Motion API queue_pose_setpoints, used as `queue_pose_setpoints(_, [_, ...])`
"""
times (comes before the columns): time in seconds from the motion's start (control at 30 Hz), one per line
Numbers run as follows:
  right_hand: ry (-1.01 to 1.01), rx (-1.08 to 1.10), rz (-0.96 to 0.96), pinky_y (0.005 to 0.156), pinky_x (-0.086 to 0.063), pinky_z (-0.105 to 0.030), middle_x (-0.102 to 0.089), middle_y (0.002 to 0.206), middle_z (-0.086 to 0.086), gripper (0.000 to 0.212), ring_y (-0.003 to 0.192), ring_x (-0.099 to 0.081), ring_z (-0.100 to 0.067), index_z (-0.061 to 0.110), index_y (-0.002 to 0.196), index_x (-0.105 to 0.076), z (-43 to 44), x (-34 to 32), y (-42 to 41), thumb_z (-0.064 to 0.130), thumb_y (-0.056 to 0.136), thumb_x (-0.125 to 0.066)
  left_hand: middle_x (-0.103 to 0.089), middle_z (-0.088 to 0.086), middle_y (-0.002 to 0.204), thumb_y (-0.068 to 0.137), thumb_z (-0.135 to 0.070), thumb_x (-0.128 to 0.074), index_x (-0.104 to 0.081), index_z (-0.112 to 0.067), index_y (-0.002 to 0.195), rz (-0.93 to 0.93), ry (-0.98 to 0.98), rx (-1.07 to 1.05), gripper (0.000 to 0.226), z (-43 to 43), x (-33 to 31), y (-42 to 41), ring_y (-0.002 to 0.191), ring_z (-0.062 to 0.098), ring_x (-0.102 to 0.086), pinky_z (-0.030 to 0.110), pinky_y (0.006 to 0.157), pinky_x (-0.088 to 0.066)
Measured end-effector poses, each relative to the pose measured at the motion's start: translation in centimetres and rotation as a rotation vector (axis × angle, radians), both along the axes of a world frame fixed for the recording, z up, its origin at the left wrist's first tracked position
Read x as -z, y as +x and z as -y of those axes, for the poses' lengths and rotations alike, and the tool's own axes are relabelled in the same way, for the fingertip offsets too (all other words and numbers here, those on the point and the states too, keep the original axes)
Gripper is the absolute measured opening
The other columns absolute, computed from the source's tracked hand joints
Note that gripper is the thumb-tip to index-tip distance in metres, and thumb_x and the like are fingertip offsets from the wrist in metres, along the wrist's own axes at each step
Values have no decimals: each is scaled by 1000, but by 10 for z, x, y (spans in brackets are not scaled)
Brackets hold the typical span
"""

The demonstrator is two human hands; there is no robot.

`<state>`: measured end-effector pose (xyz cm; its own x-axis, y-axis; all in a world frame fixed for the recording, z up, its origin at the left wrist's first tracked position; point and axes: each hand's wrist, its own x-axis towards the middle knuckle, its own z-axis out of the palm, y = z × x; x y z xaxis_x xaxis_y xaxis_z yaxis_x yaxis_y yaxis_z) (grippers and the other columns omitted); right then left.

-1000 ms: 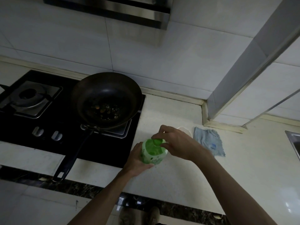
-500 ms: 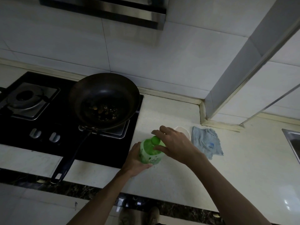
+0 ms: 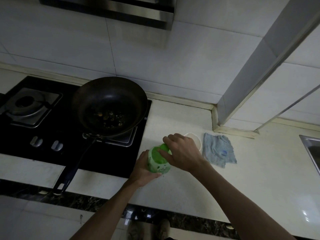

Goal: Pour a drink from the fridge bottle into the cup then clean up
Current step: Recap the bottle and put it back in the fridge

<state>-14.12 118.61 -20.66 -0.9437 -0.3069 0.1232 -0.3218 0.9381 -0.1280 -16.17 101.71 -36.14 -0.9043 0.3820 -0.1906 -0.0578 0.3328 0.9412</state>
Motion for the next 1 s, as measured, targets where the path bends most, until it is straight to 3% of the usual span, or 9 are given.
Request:
queue_pose_setpoints(0.07, [9, 59, -29, 48, -46, -32, -58, 63, -3, 55, 55, -57, -22, 10, 74, -58, 5, 5, -2, 54, 93, -32, -58, -3, 117, 51, -21, -91, -51, -43, 113, -6, 9, -3, 78, 0, 1, 0, 107, 11, -63, 43, 83, -59])
queue_pose_setpoints(0.13, [8, 73, -5, 51, -46, -33, -59, 64, -3, 58, 57, -57, -22, 10, 75, -58, 3, 7, -4, 59, 92, -30, -58, -2, 117, 51, -19, -91, -52, -38, 115, -3, 6, -1, 77, 0, 0, 0, 107, 11, -62, 42, 84, -59])
queue_pose_setpoints(0.27, [-62, -111, 153, 72, -53, -36, -61, 108, -6, 42, 93, -59, -21, 13, 127, -54, -11, -2, 1, 42, 96, -55, -59, -4, 115, 51, -22, -92, -53, -30, 116, -3, -9, 1, 76, 0, 1, -1, 105, 10, -63, 40, 82, -60])
queue_pose_setpoints(0.33, [-51, -167, 175, 79, -54, -38, -57, 117, -7, 40, 102, -57, -22, 14, 135, -51, -15, -4, 3, 30, 98, -55, -59, -6, 113, 52, -22, -92, -53, -30, 115, -2, -20, -4, 75, 0, -1, 0, 104, 7, -62, 37, 82, -60])
queue_pose_setpoints(0.57, [-116, -122, 231, 73, -51, -38, -62, 103, -8, 30, 88, -62, -26, 9, 111, -55, -11, -7, -7, 35, 97, -56, -60, -6, 114, 52, -19, -93, -54, -29, 115, 15, -22, -2, 75, -1, -3, -1, 105, 7, -63, 34, 82, -60])
queue_pose_setpoints(0.77, [-123, -45, 142, 65, -49, -34, -63, 90, -7, 29, 73, -60, -23, 9, 104, -53, -3, 2, -3, 38, 98, -53, -58, -7, 113, 50, -16, -93, -54, -29, 113, 12, -20, -17, 75, -1, -5, 0, 103, 8, -63, 36, 79, -60])
queue_pose_setpoints(0.9, [-215, 105, 96, 67, -53, -33, -64, 100, -6, 35, 79, -63, -22, 11, 108, -53, 1, 18, 6, 44, 97, -54, -58, -7, 113, 51, -16, -92, -54, -28, 116, 4, -20, -20, 77, -1, -5, 2, 103, 6, -63, 36, 78, -60])
queue_pose_setpoints(1.0, [-371, 258, 75, 76, -48, -27, -58, 111, -1, 42, 92, -52, -13, 14, 115, -55, 5, 36, 16, 48, 91, -61, -59, -9, 114, 50, -19, -91, -52, -31, 117, 24, -22, -10, 78, -2, -6, 3, 102, 5, -63, 36, 78, -61])
